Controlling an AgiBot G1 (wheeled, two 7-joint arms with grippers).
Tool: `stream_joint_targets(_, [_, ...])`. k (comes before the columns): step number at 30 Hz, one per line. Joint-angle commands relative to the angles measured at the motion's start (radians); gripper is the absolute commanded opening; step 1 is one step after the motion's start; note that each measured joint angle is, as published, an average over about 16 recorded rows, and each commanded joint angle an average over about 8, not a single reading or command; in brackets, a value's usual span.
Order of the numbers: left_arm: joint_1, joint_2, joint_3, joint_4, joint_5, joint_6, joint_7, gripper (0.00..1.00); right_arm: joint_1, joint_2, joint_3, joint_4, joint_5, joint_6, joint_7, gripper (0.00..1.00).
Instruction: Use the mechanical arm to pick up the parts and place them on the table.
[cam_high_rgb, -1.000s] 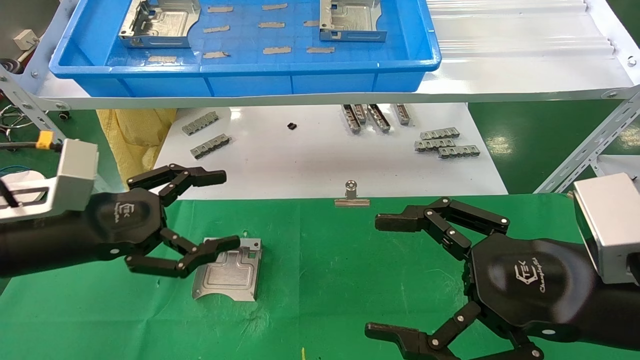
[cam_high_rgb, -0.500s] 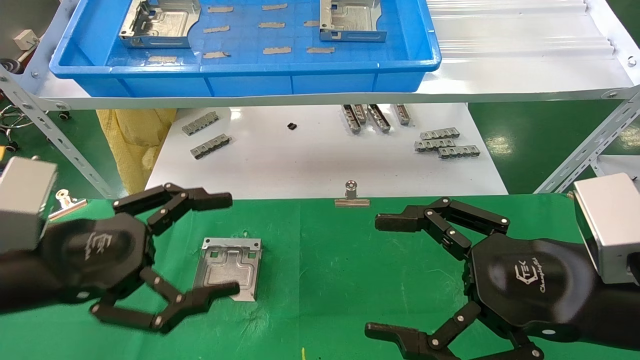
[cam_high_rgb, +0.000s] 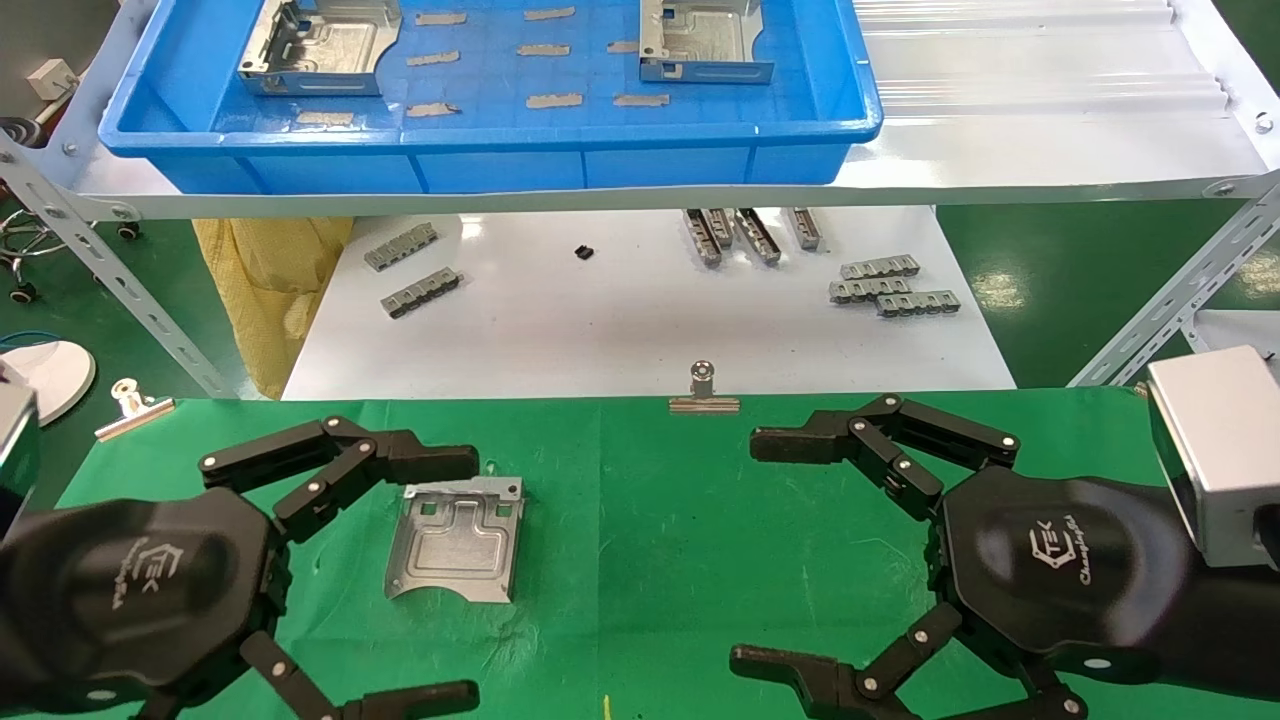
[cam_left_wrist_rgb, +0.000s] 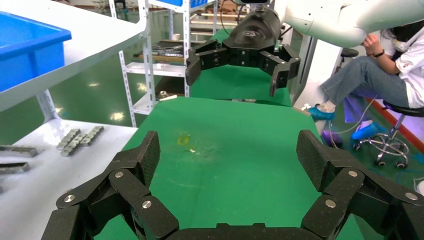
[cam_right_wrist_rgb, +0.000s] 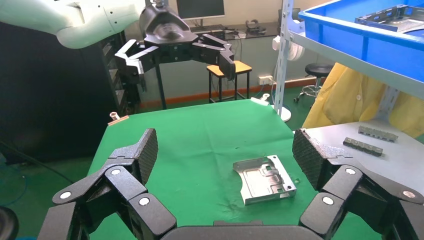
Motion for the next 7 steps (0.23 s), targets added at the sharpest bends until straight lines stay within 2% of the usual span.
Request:
stream_joint_targets(1, [0.003,-0.002,-0.002,-0.005,-0.002,-0.001,-0.001,1.0,0.0,0.0,0.0,0.0,0.0,0.0,0.0,1.0])
stream_joint_targets(7, [-0.004,0.002,0.002,0.008,0.002,-0.001,0.003,1.0,0.0,0.0,0.0,0.0,0.0,0.0,0.0,1.0])
